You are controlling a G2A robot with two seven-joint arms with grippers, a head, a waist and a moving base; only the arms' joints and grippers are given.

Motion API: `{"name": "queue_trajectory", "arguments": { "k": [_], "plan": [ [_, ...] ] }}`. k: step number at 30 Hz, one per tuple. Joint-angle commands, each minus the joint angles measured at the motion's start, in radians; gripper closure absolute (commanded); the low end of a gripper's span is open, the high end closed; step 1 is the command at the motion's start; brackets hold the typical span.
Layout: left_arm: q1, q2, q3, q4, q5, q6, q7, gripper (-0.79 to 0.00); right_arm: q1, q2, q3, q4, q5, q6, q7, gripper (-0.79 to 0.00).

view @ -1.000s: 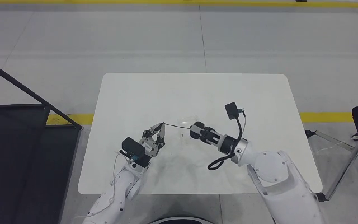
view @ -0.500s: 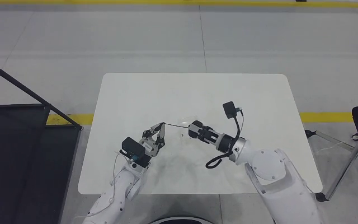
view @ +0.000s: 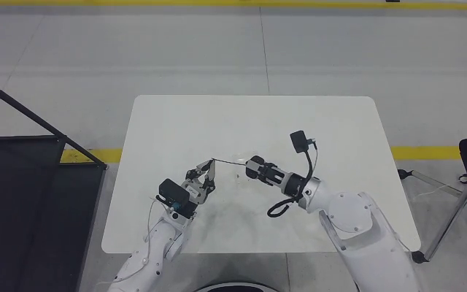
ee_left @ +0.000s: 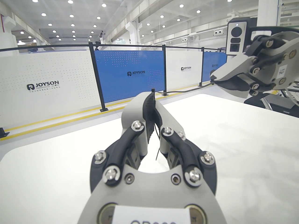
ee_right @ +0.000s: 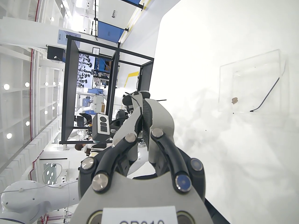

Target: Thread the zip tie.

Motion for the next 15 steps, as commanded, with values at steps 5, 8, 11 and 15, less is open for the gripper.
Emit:
{"name": "queue_trajectory", "arguments": {
  "k": [5,8,11,15],
  "plan": [
    [0.000,0.000,0.000,0.000,0.000,0.000,0.000,0.000,-0.008,0.001,0.005,-0.009,-0.003,-0.004,0.002,0.000],
    [0.000,0.000,0.000,0.000,0.000,0.000,0.000,0.000,-0.015,0.002,0.008,-0.015,-0.009,-0.005,0.005,0.000],
    [0.000,0.000,0.000,0.000,0.000,0.000,0.000,0.000,-0.024,0.004,0.012,-0.025,-0.015,-0.008,0.011,0.000],
    [0.000,0.000,0.000,0.000,0.000,0.000,0.000,0.000,-0.031,0.005,0.013,-0.030,-0.024,-0.009,0.012,0.000]
  ]
}}
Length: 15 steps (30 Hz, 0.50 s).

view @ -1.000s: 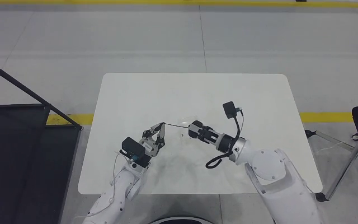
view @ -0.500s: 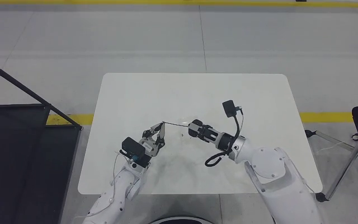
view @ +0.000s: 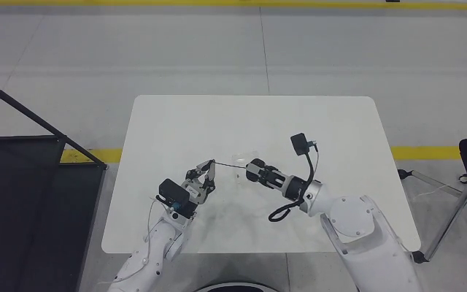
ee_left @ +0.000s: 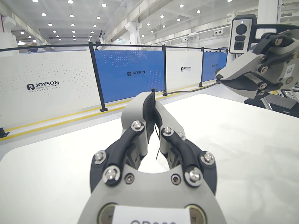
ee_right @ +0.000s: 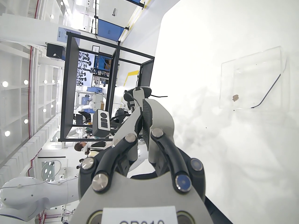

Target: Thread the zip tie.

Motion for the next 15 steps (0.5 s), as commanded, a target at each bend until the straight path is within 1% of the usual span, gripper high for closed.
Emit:
{"name": "queue_trajectory", "arguments": {
  "k": [1,15],
  "plan": [
    [0.000,0.000,0.000,0.000,0.000,0.000,0.000,0.000,0.000,0.000,-0.001,0.000,-0.001,0.002,0.000,0.000],
    [0.000,0.000,0.000,0.000,0.000,0.000,0.000,0.000,0.007,-0.003,-0.005,0.013,0.007,-0.003,-0.004,0.000]
  ]
}}
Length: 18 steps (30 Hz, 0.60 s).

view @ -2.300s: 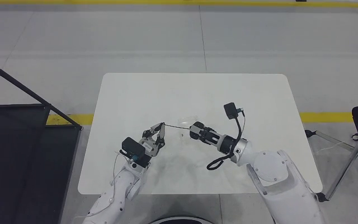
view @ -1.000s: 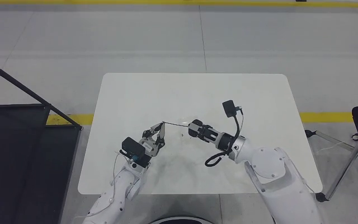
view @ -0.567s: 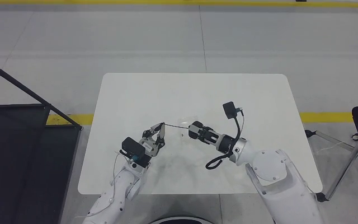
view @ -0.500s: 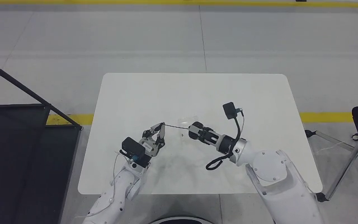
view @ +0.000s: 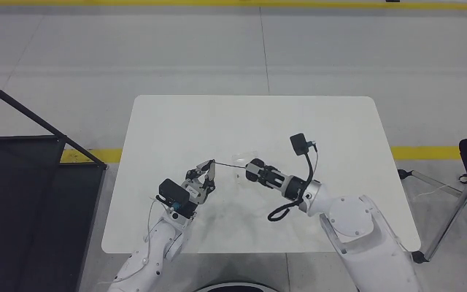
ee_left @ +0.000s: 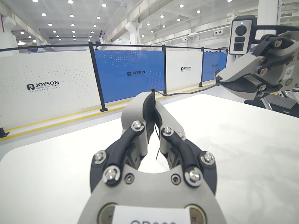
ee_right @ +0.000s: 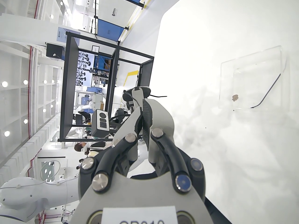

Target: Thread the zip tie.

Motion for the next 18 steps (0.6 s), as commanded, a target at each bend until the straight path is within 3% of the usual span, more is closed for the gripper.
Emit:
{"name": "queue_trajectory", "arguments": {
  "k": [1,18],
  "plan": [
    [0.000,0.000,0.000,0.000,0.000,0.000,0.000,0.000,0.001,0.000,0.000,0.001,0.002,0.001,0.000,0.000],
    [0.000,0.000,0.000,0.000,0.000,0.000,0.000,0.000,0.014,-0.005,-0.013,0.014,0.003,0.007,-0.008,0.000]
  ]
}}
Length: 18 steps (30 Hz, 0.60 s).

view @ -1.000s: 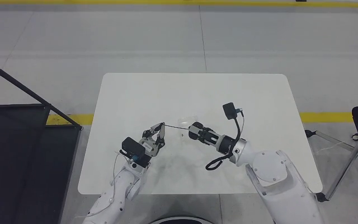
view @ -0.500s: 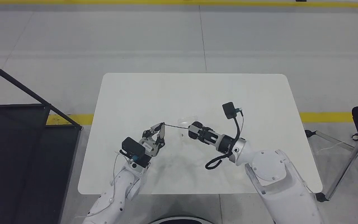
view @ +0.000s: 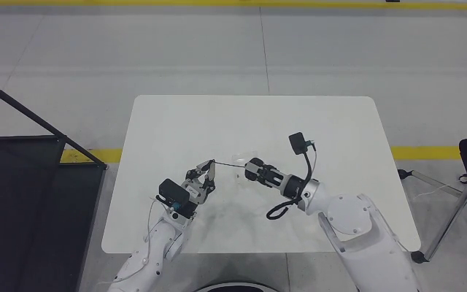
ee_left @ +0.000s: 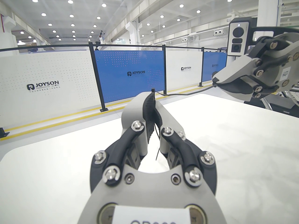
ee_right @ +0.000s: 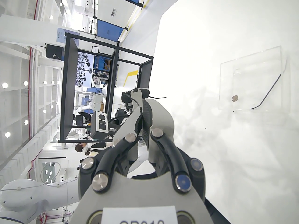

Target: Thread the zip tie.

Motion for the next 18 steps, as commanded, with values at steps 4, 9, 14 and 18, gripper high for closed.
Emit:
{"name": "queue_trajectory", "arguments": {
  "k": [4,9,14,18],
  "plan": [
    [0.000,0.000,0.000,0.000,0.000,0.000,0.000,0.000,0.002,-0.002,-0.006,0.003,0.007,-0.006,-0.009,0.000],
    [0.000,0.000,0.000,0.000,0.000,0.000,0.000,0.000,-0.004,-0.006,-0.009,0.006,0.022,-0.035,-0.041,0.000],
    [0.000,0.000,0.000,0.000,0.000,0.000,0.000,0.000,-0.016,-0.007,-0.002,0.003,0.045,-0.066,-0.052,0.000],
    [0.000,0.000,0.000,0.000,0.000,0.000,0.000,0.000,-0.024,-0.007,0.007,0.001,0.059,-0.082,-0.054,0.000]
  ]
}}
